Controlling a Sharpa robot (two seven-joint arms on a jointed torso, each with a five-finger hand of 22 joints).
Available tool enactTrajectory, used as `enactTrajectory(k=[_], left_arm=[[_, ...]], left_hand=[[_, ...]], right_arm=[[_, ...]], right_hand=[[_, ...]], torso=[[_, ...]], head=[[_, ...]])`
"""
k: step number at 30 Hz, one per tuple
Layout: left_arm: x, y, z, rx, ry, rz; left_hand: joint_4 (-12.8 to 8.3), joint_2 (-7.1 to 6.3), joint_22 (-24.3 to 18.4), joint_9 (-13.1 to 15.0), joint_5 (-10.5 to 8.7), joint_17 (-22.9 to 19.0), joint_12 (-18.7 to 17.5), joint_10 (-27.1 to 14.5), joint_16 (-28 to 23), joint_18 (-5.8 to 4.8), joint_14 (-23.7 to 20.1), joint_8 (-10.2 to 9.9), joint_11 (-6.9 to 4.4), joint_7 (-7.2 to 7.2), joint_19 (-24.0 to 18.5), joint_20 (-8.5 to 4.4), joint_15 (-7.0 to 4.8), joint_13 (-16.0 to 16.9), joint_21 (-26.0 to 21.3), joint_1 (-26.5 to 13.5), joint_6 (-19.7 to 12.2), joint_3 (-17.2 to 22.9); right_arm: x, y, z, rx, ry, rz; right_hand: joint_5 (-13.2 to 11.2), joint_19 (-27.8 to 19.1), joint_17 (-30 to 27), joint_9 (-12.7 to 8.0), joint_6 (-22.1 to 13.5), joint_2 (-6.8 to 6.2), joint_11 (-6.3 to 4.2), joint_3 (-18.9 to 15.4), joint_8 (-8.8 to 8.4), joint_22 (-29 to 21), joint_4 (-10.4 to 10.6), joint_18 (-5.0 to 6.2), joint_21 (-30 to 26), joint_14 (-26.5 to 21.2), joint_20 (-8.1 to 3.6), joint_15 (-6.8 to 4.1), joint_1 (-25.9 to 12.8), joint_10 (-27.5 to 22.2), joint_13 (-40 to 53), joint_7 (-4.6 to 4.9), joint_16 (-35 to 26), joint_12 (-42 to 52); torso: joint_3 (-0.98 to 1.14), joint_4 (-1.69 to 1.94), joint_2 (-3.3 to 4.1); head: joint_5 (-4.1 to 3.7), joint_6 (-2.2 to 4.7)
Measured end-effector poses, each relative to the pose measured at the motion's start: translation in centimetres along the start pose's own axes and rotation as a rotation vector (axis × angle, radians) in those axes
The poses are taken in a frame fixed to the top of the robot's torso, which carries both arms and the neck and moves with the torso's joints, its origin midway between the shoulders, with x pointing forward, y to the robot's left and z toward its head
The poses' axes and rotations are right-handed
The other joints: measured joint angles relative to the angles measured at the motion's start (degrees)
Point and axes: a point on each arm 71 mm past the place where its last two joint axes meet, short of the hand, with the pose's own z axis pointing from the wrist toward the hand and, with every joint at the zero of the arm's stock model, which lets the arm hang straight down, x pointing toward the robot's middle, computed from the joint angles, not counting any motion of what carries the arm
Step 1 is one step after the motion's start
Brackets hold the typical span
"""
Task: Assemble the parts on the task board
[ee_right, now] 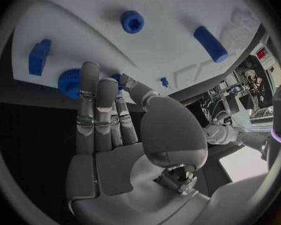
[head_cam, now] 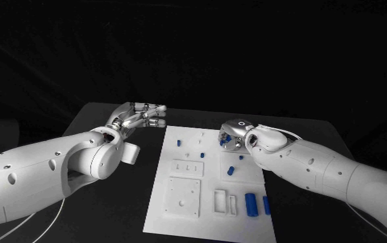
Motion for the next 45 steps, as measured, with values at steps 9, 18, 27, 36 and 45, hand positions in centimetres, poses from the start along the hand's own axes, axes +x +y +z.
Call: enactTrajectory(k=[9, 18, 27, 36, 45], left_arm=[[0.0, 0.0, 0.1, -0.002, 0.0, 0.0], [-0.1, 0.1, 0.1, -0.005, -0.001, 0.0], [0.1, 0.1, 0.2, -0.008, 0.002, -0.001], [0.3, 0.1, 0.3, -0.009, 0.008, -0.003], [0.6, 0.0, 0.2, -0.008, 0.015, -0.007]], left_hand=[[0.0, -0.3, -0.1, 0.0, 0.0, 0.0, 0.0, -0.2, 0.0, 0.0, 0.0, 0.0, -0.21, 0.02, 0.0, 0.0, 0.0, 0.0, 0.0, 0.3, 0.0, 0.0], [0.0, -0.3, -0.1, 0.0, 0.0, 0.0, 0.0, -0.4, 0.0, 0.0, 0.0, 0.0, 0.0, 0.02, 0.0, 0.0, 0.0, 0.0, 0.2, 0.3, 0.0, 0.0], [0.0, -0.3, -0.1, 0.0, 0.0, 0.0, 0.0, -0.4, 0.0, 0.0, 0.0, 0.0, 0.0, 0.02, 0.0, 0.0, 0.0, 0.0, 0.2, 0.3, 0.0, 0.0], [0.0, -0.3, -0.1, 0.0, 0.0, 0.0, 0.0, -0.4, 0.0, 0.0, 0.0, 0.0, 0.0, 0.02, 0.0, 0.0, 0.0, 0.0, 0.2, 0.3, 0.0, 0.0], [0.0, -0.3, -0.1, 0.0, 0.0, 0.0, 0.0, -0.4, 0.0, 0.0, 0.0, 0.0, 0.0, 0.03, 0.0, 0.0, 0.0, 0.0, 0.2, 0.3, 0.0, 0.0]], right_arm=[[-0.5, 0.5, 0.0, -0.011, -0.063, -0.01], [-1.5, 1.6, 0.0, -0.019, -0.155, -0.018], [-2.5, 3.8, 1.1, -0.024, -0.223, -0.016], [-2.6, 5.3, 2.0, -0.024, -0.238, -0.015], [-2.6, 5.5, 2.3, -0.007, -0.239, -0.025]], right_hand=[[-2.0, -1.4, 0.6, 0.2, 3.2, 0.77, 0.02, 2.9, 0.0, 3.4, -0.5, -2.01, 1.8, -0.2, -1.75, -1.16, 0.6, 2.7, 0.1, -0.97, 0.0, 0.2], [-2.0, -1.5, 1.1, 0.4, 3.8, 0.37, 0.19, 3.7, -0.05, 5.9, -0.1, -2.44, 1.9, -0.1, -1.89, -1.31, 1.0, 2.8, 0.1, -1.19, 0.0, 0.2], [-2.2, -1.5, 1.3, 0.4, 4.0, 0.36, 0.19, 3.9, 0.04, 7.3, 0.1, -2.53, 1.9, 0.1, -1.89, -1.48, 1.0, 2.8, 0.1, -1.36, 0.0, 0.2], [-2.3, -1.5, 1.4, 0.3, 4.0, 0.36, 0.18, 3.9, 0.04, 8.5, 0.1, -2.87, 1.0, 0.1, -1.88, -1.49, 1.0, 2.8, 0.1, -1.37, -0.3, 0.2], [-2.3, -1.3, 1.4, 0.3, 4.0, 0.35, 0.18, 3.9, 0.03, 9.4, 0.1, -2.98, 0.4, 0.1, -2.08, -1.48, 1.0, 2.8, 0.2, -1.37, -0.3, 0.0]], torso=[[-0.07, 0.07, 0.16], [-0.14, 0.09, 0.24], [-0.21, 0.25, 0.38], [-0.24, 0.25, 0.58], [-0.36, 0.6, 0.9]], head=[[-0.11, 0.27], [0.18, 0.89], [0.22, 1.53], [0.46, 1.88], [0.69, 2.2]])
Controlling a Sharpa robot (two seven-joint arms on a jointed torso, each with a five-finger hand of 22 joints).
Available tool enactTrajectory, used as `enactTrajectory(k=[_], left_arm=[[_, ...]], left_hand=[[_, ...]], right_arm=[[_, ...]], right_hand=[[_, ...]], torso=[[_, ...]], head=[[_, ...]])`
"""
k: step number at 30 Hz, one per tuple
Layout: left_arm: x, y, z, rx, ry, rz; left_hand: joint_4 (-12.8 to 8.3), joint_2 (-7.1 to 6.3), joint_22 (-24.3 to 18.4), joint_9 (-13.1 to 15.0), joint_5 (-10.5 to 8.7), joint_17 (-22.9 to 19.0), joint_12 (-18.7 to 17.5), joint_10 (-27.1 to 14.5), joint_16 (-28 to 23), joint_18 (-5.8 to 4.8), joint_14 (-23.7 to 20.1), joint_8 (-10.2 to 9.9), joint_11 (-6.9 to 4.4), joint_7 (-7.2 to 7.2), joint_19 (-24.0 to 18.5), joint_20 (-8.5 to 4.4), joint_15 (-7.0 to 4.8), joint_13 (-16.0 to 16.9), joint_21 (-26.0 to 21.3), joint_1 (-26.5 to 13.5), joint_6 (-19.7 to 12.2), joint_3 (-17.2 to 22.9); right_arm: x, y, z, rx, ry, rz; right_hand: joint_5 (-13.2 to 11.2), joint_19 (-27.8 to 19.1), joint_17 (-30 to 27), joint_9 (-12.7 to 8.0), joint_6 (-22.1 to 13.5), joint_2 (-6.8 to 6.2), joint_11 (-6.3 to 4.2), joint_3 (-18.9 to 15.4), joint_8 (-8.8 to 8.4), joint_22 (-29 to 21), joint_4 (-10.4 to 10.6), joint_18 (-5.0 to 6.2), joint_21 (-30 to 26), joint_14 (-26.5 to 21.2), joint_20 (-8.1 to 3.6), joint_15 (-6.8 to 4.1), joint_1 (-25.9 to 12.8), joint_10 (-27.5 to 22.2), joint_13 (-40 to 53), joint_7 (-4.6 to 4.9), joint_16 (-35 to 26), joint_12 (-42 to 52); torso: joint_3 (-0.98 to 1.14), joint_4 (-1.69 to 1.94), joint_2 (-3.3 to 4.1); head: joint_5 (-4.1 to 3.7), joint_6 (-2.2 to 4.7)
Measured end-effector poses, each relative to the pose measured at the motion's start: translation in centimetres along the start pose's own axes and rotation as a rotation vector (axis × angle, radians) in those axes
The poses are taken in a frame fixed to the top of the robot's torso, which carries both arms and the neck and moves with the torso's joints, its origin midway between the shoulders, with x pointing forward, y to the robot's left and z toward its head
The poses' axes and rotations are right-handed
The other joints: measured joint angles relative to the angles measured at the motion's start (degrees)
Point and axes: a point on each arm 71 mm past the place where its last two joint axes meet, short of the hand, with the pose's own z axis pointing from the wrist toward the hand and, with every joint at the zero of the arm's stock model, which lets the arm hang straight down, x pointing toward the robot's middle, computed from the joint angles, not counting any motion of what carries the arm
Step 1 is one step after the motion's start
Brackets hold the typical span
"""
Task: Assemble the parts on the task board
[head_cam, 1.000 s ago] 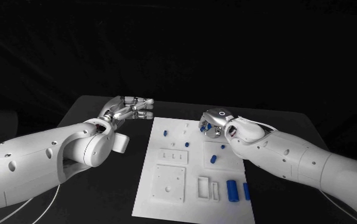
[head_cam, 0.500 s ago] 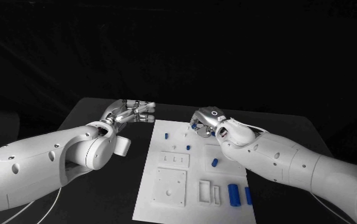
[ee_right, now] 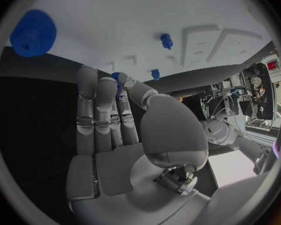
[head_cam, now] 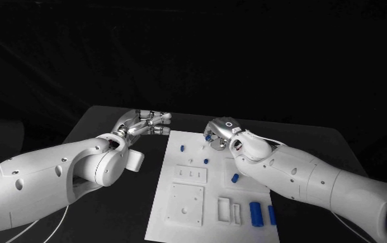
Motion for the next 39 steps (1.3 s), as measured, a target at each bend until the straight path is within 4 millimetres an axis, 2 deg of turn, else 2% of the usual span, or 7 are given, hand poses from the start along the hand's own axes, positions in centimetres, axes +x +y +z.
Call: enactTrajectory(k=[4, 19, 28, 39], left_arm=[[0.01, -0.04, -0.04, 0.0, 0.001, 0.0], [0.01, -0.35, 0.02, 0.005, 0.002, 0.001], [0.02, -0.4, -0.01, 0.006, 0.003, 0.0], [0.05, -0.56, 0.02, 0.009, 0.005, 0.001]], left_hand=[[0.0, 0.0, 0.0, 0.0, 0.0, 0.0, 0.0, 0.0, 0.0, 0.0, 0.0, 0.0, 0.0, 0.0, 0.0, 0.0, 0.0, 0.0, 0.0, 0.0, 0.0, 0.0], [0.0, 0.0, 0.0, 0.0, 0.0, 0.0, 0.0, 0.0, 0.0, 0.0, 0.0, 0.0, 0.0, 0.0, 0.0, 0.0, 0.0, 0.0, 0.0, 0.0, 0.0, 0.0], [0.0, 0.0, 0.0, 0.0, 0.0, 0.0, 0.0, 0.0, 0.0, 0.0, 0.0, 0.0, 0.0, 0.0, 0.0, 0.0, 0.0, 0.0, 0.0, 0.0, 0.0, 0.0], [0.0, 0.0, 0.0, 0.0, 0.0, 0.0, 0.0, 0.0, 0.0, 0.0, 0.0, 0.0, 0.0, 0.0, 0.0, 0.0, 0.0, 0.0, 0.0, 0.0, 0.0, 0.0]], right_arm=[[0.02, 0.08, 0.08, 0.005, 0.0, -0.004], [0.17, 0.03, 0.3, 0.022, 0.001, -0.019], [0.12, -0.19, 0.32, 0.028, -0.002, -0.035], [0.01, 0.16, 0.53, 0.023, -0.006, -0.044]], right_hand=[[-0.2, 0.0, 0.0, 0.0, 0.2, -0.01, 0.0, 0.0, -0.02, 0.1, 0.0, -0.29, 0.0, 0.0, 0.0, 0.0, 0.0, 0.0, 0.0, 0.18, 0.0, 0.0], [-0.2, 0.0, 0.0, -0.1, 0.2, -0.18, -0.01, 0.3, -0.06, 1.3, 0.0, -0.22, -1.1, 0.0, 0.01, 0.0, 0.1, 0.0, 0.0, 0.19, 0.0, 0.3], [-0.1, 0.2, 0.0, 0.0, 0.2, -0.2, 0.16, 0.5, -0.01, 2.1, 0.2, 0.13, -1.4, 0.0, -0.19, 0.01, 0.1, 0.2, 0.0, 0.2, 0.0, 0.3], [-0.1, 0.2, 0.0, -0.1, 0.2, -0.34, 0.21, 0.7, 0.0, 3.0, 0.4, 0.13, -2.1, 0.0, -0.17, 0.01, 0.0, 0.2, 0.0, 0.18, 0.0, 0.2]], torso=[[-0.07, 0.14, 0.23], [-0.29, 0.53, 0.85], [-0.4, 0.55, 1.07], [-0.4, 0.65, 1.22]], head=[[-0.04, 0.14], [-0.36, 0.34], [-0.47, 0.4], [-0.52, 0.38]])
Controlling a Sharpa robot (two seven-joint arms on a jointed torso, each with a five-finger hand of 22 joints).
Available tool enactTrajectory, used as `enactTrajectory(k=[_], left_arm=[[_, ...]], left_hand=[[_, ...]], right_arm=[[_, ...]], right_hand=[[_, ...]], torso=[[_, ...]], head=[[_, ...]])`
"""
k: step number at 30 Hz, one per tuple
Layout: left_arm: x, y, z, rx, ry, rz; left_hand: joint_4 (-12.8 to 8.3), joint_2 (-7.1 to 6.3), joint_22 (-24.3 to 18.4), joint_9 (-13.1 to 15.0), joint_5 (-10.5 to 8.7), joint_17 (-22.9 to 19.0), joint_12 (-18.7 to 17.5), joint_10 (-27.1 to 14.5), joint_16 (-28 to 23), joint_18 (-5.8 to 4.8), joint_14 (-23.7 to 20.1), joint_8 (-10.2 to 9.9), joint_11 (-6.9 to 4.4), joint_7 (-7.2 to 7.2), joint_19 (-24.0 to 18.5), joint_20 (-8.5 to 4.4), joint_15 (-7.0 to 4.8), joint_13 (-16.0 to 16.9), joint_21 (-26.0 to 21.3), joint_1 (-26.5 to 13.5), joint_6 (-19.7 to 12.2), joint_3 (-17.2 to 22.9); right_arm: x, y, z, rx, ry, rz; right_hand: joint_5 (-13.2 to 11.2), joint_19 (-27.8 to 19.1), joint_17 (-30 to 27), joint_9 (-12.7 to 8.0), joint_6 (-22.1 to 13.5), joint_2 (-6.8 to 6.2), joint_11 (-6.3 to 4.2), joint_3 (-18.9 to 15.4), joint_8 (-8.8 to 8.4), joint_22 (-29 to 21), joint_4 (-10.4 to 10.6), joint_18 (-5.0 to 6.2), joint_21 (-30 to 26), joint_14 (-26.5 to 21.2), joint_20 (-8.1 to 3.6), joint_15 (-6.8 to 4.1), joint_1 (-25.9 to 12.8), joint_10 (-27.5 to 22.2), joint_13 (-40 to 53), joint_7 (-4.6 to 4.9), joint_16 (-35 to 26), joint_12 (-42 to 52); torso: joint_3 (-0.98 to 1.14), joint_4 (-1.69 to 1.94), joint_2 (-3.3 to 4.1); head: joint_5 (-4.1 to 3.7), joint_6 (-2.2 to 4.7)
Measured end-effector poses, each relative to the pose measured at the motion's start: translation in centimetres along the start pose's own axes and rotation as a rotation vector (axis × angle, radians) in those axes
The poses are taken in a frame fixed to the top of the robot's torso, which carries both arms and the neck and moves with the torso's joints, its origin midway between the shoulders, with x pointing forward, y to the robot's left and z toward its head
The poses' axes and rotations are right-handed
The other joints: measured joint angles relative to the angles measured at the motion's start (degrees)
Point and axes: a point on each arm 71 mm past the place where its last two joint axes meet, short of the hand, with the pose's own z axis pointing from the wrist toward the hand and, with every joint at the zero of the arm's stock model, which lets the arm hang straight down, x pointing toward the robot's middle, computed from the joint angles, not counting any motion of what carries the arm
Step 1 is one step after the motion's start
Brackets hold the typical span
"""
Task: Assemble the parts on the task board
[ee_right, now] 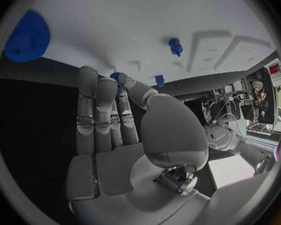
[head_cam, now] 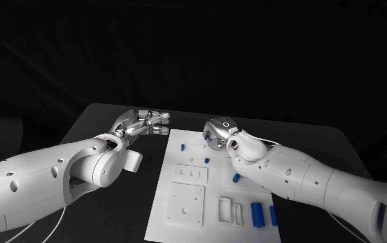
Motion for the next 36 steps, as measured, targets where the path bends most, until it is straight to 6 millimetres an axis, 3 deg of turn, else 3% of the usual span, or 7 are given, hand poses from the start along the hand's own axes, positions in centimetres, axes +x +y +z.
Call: enactTrajectory(k=[17, 20, 26, 32, 35, 36], left_arm=[[0.1, -0.12, 0.05, 0.0, 0.006, -0.001], [0.11, -0.12, 0.06, -0.001, 0.007, -0.001], [0.1, -0.1, 0.06, -0.003, 0.009, -0.001], [0.1, -0.1, 0.06, -0.004, 0.009, -0.001], [0.1, -0.1, 0.06, -0.005, 0.01, -0.001], [0.1, -0.1, 0.06, -0.005, 0.01, -0.001]], left_hand=[[0.0, 0.0, 0.0, 0.0, 0.0, 0.0, 0.0, -0.4, 0.0, 0.0, 0.0, 0.0, 0.03, 0.21, 0.0, 0.0, 0.0, 0.0, 0.0, 0.0, -0.2, 0.0], [0.0, 0.0, 0.0, 0.0, 0.0, 0.0, 0.0, -0.4, 0.0, 0.0, 0.0, 0.0, 0.02, 0.21, 0.0, 0.0, 0.0, 0.0, 0.0, 0.0, -0.2, 0.0], [-0.1, 0.0, 0.0, 0.0, 0.0, 0.0, 0.0, -0.4, 0.0, 0.0, 0.0, 0.0, 0.02, 0.21, 0.0, 0.0, 0.0, 0.0, 0.0, 0.0, -0.2, -0.1], [-0.1, 0.0, 0.0, 0.0, 0.0, 0.0, 0.0, -0.4, 0.0, 0.0, 0.0, 0.0, 0.02, 0.21, 0.0, 0.0, 0.0, 0.0, 0.0, 0.0, -0.2, -0.1], [-0.1, 0.0, 0.0, 0.0, 0.0, 0.0, 0.0, -0.4, 0.0, 0.0, 0.0, 0.0, 0.02, 0.21, 0.0, 0.0, 0.0, 0.0, 0.0, 0.0, -0.2, -0.1], [-0.1, 0.0, 0.0, 0.0, 0.0, 0.0, 0.0, -0.4, 0.0, 0.0, 0.0, 0.0, 0.02, 0.2, 0.0, 0.0, 0.0, 0.0, 0.0, 0.0, -0.2, -0.1]], right_arm=[[0.06, 0.17, 0.27, 0.004, 0.005, -0.005], [0.13, 0.13, 0.29, 0.006, 0.012, -0.007], [0.27, 0.04, 0.29, 0.009, 0.027, -0.009], [0.41, 0.03, 0.29, 0.009, 0.043, -0.007], [0.57, -0.02, 0.23, 0.011, 0.051, -0.003], [0.61, -0.05, 0.22, 0.012, 0.053, -0.002]], right_hand=[[0.0, 0.3, -0.2, 0.0, 0.0, -0.38, -0.01, 0.0, -0.07, 0.7, 0.0, 0.03, -1.2, 0.1, 0.29, 0.09, -0.4, 0.0, 0.0, -0.21, -0.5, -0.2], [0.0, 0.3, -0.3, 0.0, -0.3, -0.44, -0.01, 0.0, -0.07, 0.8, 0.0, 0.03, -1.5, 0.1, 0.29, 0.09, -0.4, 0.0, 0.0, 0.05, -0.7, -0.2], [-0.1, 0.5, -0.4, -0.1, -2.6, -0.53, -1.02, 0.8, -0.06, 1.2, -0.2, 0.46, -1.8, 0.0, 0.5, 0.47, -0.3, -1.1, 0.0, 0.82, -0.8, -0.3], [-0.1, 0.5, -0.8, -0.4, -5.3, -0.7, 0.25, 2.3, -0.01, 1.3, -0.3, 0.91, -2.5, 0.1, 1.32, 1.33, -0.1, -5.0, 0.1, 1.68, -1.3, -0.2], [0.0, 0.4, -1.2, -0.4, -7.2, -1.21, 0.97, 3.4, -0.01, 1.3, -0.4, 1.28, -3.1, -0.2, 1.87, 1.79, 0.3, -7.6, 0.0, 2.06, -1.7, 0.0], [0.0, 0.6, -1.4, -0.5, -8.1, -2.03, 1.36, 3.7, -0.01, 1.3, -0.6, 1.33, -3.3, -0.1, 2.06, 2.03, 0.1, -9.1, 0.0, 2.23, -2.0, 0.0]], torso=[[-0.05, -0.13, 0.13], [-0.05, -0.11, 0.13], [-0.05, -0.13, 0.15], [-0.07, -0.18, 0.18], [-0.07, -0.18, 0.2], [-0.07, -0.18, 0.2]], head=[[0.25, -0.13], [0.21, -0.18], [0.19, -0.27], [0.25, -0.3], [0.25, -0.24], [0.25, -0.21]])
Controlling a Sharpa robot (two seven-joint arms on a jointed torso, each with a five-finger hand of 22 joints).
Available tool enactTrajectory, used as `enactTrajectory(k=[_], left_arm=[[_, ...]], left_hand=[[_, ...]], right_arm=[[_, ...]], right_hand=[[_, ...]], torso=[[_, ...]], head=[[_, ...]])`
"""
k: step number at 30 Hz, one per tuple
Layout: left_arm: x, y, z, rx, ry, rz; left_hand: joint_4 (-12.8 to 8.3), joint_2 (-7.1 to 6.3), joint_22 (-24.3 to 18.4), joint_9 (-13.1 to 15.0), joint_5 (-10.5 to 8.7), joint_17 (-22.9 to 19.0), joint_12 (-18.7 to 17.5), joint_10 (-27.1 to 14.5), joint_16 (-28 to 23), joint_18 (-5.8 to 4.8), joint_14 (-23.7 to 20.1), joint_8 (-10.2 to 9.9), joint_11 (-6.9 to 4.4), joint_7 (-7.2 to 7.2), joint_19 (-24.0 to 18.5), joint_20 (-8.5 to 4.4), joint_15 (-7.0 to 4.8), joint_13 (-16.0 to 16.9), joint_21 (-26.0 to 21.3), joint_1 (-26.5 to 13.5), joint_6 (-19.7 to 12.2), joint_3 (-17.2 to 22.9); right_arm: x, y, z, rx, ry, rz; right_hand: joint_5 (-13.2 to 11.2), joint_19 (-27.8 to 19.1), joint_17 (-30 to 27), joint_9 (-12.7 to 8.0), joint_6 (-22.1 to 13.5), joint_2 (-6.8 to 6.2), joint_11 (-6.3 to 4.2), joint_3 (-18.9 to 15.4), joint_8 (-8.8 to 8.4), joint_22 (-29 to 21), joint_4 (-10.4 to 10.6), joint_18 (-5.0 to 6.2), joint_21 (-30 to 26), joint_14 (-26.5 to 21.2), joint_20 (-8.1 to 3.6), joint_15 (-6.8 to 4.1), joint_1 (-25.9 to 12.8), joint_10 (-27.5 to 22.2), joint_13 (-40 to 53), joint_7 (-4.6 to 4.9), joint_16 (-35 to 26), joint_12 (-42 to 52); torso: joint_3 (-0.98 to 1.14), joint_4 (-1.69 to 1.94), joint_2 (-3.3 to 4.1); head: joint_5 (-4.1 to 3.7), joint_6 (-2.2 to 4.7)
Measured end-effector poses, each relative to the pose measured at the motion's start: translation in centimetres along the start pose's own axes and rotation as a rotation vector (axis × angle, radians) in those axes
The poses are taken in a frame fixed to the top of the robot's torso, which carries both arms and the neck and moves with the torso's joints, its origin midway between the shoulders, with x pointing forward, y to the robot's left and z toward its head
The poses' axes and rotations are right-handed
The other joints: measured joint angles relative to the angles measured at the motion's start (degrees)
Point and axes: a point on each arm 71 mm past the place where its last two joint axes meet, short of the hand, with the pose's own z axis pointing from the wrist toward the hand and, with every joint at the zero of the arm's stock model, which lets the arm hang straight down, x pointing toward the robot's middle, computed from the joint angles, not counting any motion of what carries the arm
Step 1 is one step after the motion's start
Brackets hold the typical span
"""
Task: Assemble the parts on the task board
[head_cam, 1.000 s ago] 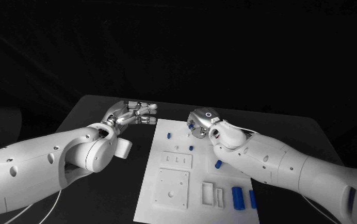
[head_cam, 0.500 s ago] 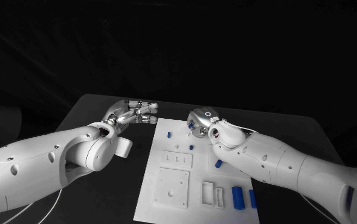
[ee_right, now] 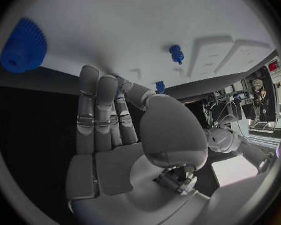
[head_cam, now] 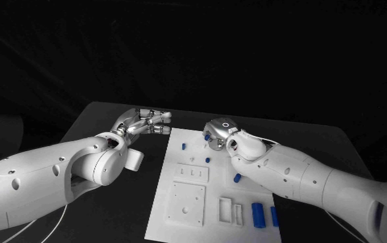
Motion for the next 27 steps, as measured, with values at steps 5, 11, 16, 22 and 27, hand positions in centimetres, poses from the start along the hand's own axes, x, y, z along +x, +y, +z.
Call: enactTrajectory(k=[5, 11, 16, 22, 27], left_arm=[[0.0, 0.0, 0.0, -0.001, 0.0, 0.0], [-0.1, 0.0, 0.0, -0.002, -0.002, 0.001], [-0.3, 0.0, -0.1, -0.002, -0.006, 0.002], [-0.7, 0.0, -0.1, -0.003, -0.013, 0.005], [-1.0, 0.0, -0.2, -0.003, -0.021, 0.007]], left_hand=[[0.0, -0.21, 0.0, 0.0, 0.0, 0.0, 0.0, -0.2, 0.0, 0.0, 0.0, 0.0, 0.2, -0.2, 0.0, 0.0, 0.0, 0.0, 0.0, 0.2, -0.2, 0.0], [0.0, -0.21, 0.0, 0.0, 0.0, 0.0, 0.0, -0.2, 0.0, 0.0, 0.0, 0.0, 0.2, -0.2, 0.0, 0.0, 0.0, 0.0, 0.0, 0.2, -0.2, 0.0], [0.0, -0.21, 0.0, 0.0, 0.0, 0.0, 0.0, -0.2, 0.0, 0.0, 0.0, 0.0, 0.2, -0.2, 0.0, 0.0, 0.0, 0.0, 0.0, 0.2, -0.2, 0.0], [-0.2, -0.21, -0.1, 0.0, 0.0, 0.0, 0.0, -0.2, 0.0, 0.0, 0.0, 0.0, 0.19, -0.2, -0.2, 0.21, 0.0, 0.0, 0.0, 0.2, -0.2, 0.2], [-0.2, -0.21, 0.0, 0.0, 0.0, 0.0, 0.0, -0.2, 0.0, 0.0, 0.0, 0.0, 0.19, -0.2, -0.2, 0.21, 0.0, 0.0, 0.0, 0.2, -0.2, 0.2]], right_arm=[[0.1, -0.3, -0.1, 0.009, 0.003, 0.01], [0.0, -0.5, -0.3, 0.015, -0.003, 0.028], [-0.5, -0.7, -0.8, 0.01, -0.021, 0.051], [-2.5, -1.7, -1.5, 0.012, -0.075, 0.103], [-5.1, -4.0, -2.8, 0.039, -0.13, 0.162]], right_hand=[[0.4, 0.2, -0.8, 0.0, -1.9, -2.17, 0.72, -0.9, 0.12, -0.4, 0.1, 0.92, -1.2, 0.2, 0.61, 0.32, 0.5, -5.2, -0.1, -0.42, -0.9, 0.0], [0.6, 1.0, -1.4, 0.0, -2.8, -3.06, 1.84, -5.5, 0.17, -1.4, 0.9, 1.27, -3.0, 0.3, 1.41, 1.05, 2.1, -10.3, -0.2, -0.93, -1.1, 0.0], [0.6, 1.0, -1.5, 0.0, -3.0, -3.06, 1.8, -5.8, 0.17, -1.5, 1.2, 1.27, -3.5, 0.3, 1.41, 1.06, 2.1, -10.2, -0.2, -1.12, -1.3, 0.0], [1.6, 1.1, -1.5, 0.0, -2.8, -3.38, 0.6, -4.8, 0.17, -1.4, 1.8, 1.27, -4.2, 0.3, 1.39, 1.0, 0.5, -3.0, -0.2, -0.91, -1.3, 0.0], [4.2, 1.3, -1.2, 0.0, -2.2, -3.46, -1.19, -6.5, 0.17, -1.4, 3.0, 1.28, -4.5, 0.4, 0.38, -0.35, -1.6, 4.3, 0.1, -0.33, -1.3, 0.0]], torso=[[-0.03, 0.02, 0.01], [-0.03, 0.0, 0.04], [0.02, -0.08, 0.05], [0.14, -0.3, 0.05], [0.46, -1.0, -0.07]], head=[[-0.01, 0.07], [-0.03, 0.13], [-0.24, 0.22], [-0.87, 0.71], [-1.35, 1.22]])
